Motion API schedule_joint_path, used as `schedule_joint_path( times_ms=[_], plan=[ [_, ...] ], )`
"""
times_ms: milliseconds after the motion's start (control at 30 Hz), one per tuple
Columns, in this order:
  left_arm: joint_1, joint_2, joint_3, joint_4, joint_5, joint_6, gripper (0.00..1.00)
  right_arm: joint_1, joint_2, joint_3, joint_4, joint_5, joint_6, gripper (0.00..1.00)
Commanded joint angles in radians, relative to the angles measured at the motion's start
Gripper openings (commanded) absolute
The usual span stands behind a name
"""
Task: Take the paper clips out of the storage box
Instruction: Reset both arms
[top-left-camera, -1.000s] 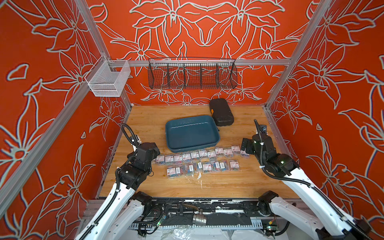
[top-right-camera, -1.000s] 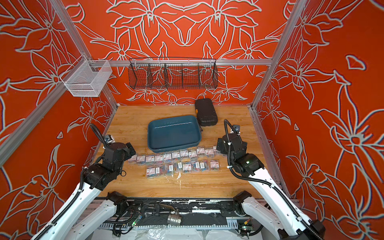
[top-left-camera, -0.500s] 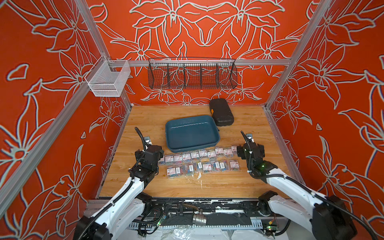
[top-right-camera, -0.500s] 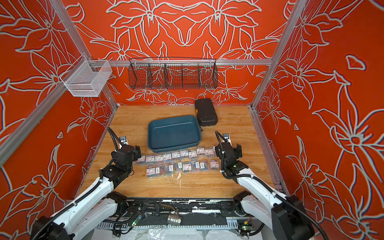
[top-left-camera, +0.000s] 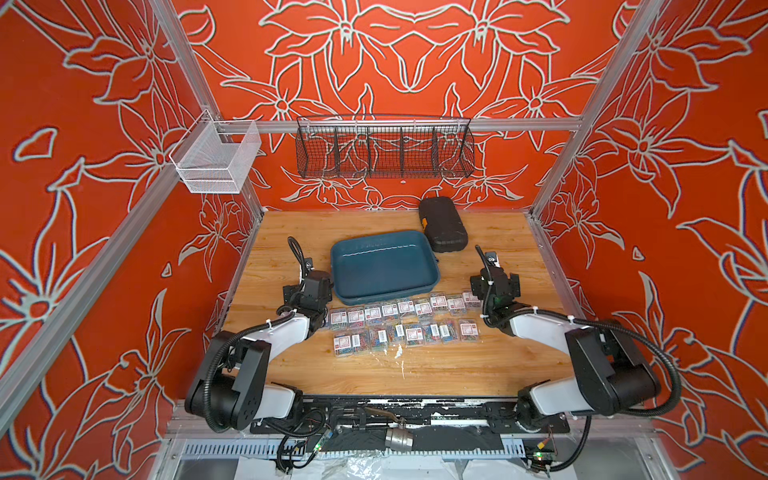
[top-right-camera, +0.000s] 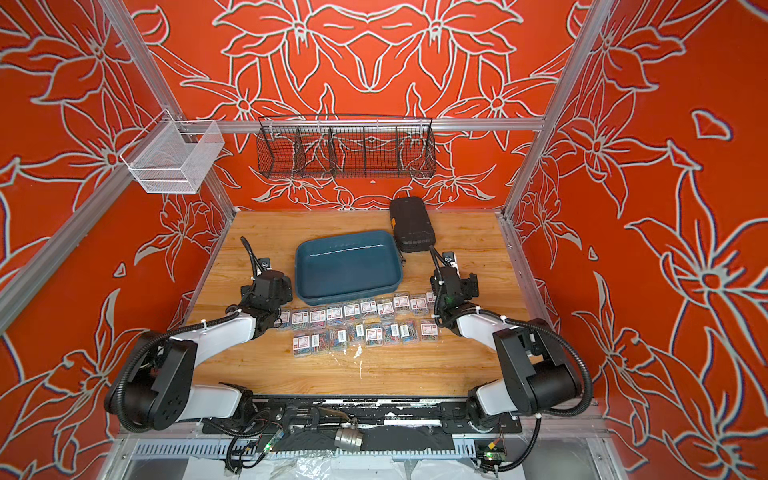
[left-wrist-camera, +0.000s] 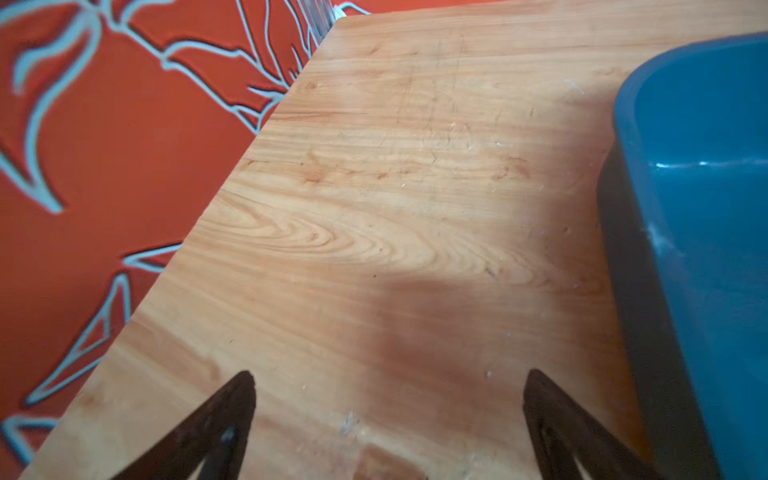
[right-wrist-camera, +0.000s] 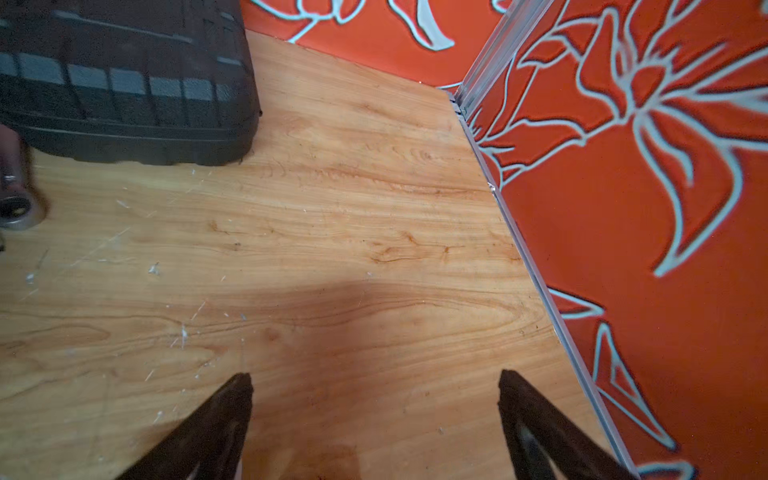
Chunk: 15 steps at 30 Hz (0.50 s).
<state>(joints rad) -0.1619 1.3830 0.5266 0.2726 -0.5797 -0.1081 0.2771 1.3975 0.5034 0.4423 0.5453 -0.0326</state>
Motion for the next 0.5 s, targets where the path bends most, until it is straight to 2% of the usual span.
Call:
schedule_joint_path(
  times_ms=[0, 67, 200, 300, 367, 467],
  plan=[
    [0.05, -0.003, 0.002, 0.064, 0.103, 0.025, 0.98, -0.043, -0.055, -0.062, 0.09, -0.126, -0.041, 0.94],
    [0.08, -0.024, -0.02, 0.079, 0.177, 0.024, 0.98, -0.075, -0.07, -0.085, 0.117, -0.201, -0.047, 0.95],
    [0.148, -0.058, -0.09, 0.16, 0.356, 0.036, 0.98, -0.178, -0.03, -0.2, 0.355, -0.407, -0.026, 0.96],
    [0.157, -0.053, -0.082, 0.149, 0.379, 0.037, 0.98, -0.208, 0.033, -0.192, 0.409, -0.447, -0.001, 0.98],
    [0.16, -0.05, -0.079, 0.147, 0.386, 0.038, 0.97, -0.232, 0.011, -0.168, 0.321, -0.48, 0.01, 0.98],
    [0.167, -0.048, -0.087, 0.158, 0.414, 0.044, 0.97, -0.24, 0.02, -0.168, 0.337, -0.494, 0.014, 0.98]
  ],
)
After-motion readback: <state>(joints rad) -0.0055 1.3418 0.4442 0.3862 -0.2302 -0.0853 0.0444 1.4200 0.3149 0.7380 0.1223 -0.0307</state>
